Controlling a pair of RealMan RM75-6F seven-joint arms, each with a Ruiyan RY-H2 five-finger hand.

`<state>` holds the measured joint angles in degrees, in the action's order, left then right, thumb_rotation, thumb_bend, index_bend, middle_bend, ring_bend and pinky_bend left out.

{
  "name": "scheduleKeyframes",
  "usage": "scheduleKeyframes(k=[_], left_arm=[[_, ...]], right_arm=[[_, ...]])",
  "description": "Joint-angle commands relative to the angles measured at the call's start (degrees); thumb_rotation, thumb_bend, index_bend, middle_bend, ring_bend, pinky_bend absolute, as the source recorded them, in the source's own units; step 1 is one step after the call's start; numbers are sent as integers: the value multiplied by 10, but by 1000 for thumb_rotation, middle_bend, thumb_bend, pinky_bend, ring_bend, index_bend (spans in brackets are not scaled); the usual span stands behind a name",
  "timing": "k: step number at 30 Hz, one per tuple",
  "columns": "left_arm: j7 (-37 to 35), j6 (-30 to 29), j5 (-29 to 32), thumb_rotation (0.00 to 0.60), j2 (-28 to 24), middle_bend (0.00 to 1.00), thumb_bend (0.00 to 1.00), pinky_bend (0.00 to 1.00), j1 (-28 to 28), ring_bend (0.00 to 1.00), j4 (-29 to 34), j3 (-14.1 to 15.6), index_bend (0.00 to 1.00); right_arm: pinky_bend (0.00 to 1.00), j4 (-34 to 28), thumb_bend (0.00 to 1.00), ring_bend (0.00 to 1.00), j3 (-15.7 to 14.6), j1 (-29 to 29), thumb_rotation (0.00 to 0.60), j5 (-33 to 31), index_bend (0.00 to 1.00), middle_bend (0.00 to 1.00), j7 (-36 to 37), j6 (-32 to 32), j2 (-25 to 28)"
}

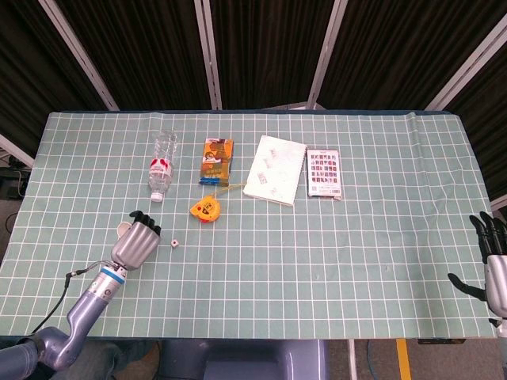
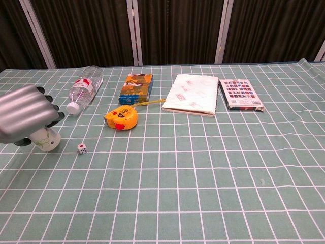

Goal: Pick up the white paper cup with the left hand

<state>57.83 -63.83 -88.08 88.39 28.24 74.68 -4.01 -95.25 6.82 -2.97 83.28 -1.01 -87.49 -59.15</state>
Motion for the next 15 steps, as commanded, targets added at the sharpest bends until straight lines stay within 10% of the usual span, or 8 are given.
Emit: scheduleKeyframes(k=[1,15], left_arm=[[-193,-20,40,600,-43,501,0,410,-10,432,41,-34,521],[-796,183,121,600,-122,465,0,396,10,403,-2,-66,494]], right_arm=[[0,-1,0,0,-1,0,600,2,0,0,-3,-1,-1],[0,-3,0,0,-2,-2,600,2,0,0,-15,1,-6]])
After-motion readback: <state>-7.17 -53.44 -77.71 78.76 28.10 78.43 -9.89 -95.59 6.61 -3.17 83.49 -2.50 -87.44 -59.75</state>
